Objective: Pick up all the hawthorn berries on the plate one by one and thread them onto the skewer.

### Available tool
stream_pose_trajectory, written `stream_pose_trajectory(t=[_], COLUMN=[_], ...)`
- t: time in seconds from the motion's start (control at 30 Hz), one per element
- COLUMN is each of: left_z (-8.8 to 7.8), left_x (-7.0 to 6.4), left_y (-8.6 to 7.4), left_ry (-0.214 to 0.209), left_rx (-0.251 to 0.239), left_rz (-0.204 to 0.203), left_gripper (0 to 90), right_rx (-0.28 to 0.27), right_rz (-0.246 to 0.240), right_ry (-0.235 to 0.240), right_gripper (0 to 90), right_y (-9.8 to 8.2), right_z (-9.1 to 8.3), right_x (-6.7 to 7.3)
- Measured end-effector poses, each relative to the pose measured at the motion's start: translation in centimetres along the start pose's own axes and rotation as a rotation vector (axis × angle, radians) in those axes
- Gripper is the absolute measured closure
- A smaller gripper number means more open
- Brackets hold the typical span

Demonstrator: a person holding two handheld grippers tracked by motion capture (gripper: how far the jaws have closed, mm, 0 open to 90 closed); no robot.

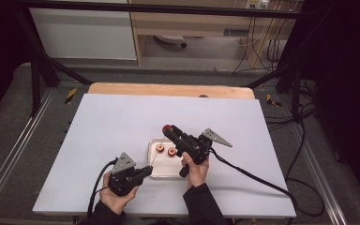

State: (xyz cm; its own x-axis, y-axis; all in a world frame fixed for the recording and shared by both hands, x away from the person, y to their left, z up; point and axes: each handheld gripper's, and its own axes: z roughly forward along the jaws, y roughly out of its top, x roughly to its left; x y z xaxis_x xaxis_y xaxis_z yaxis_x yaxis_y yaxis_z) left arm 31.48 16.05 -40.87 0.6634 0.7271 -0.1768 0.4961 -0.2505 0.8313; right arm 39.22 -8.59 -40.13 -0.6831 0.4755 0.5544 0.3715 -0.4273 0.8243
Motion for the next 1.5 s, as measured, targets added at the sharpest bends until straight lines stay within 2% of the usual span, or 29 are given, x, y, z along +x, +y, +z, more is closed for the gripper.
stream_pose_trajectory(t=[0.63,1.03,1.5], left_z=[0.2,0.2,0.3], left_x=[0.0,-0.1,0.0], left_y=[-0.1,-0.2,-0.4], left_ry=[0.005,0.021,0.030], left_rx=[-0.007,-0.024,-0.018], left_rz=[-0.027,-0.014,-0.008], left_gripper=[88.5,88.6,88.8], right_rx=[0.032,0.087,0.119], right_rz=[0.016,0.073,0.094], right_ry=[0.014,0.022,0.014], right_gripper=[61.0,61.2,61.4], right_y=[-1.2,-2.2,-3.0], right_z=[0.0,0.0,-0.3], right_x=[0.1,0.2,0.6])
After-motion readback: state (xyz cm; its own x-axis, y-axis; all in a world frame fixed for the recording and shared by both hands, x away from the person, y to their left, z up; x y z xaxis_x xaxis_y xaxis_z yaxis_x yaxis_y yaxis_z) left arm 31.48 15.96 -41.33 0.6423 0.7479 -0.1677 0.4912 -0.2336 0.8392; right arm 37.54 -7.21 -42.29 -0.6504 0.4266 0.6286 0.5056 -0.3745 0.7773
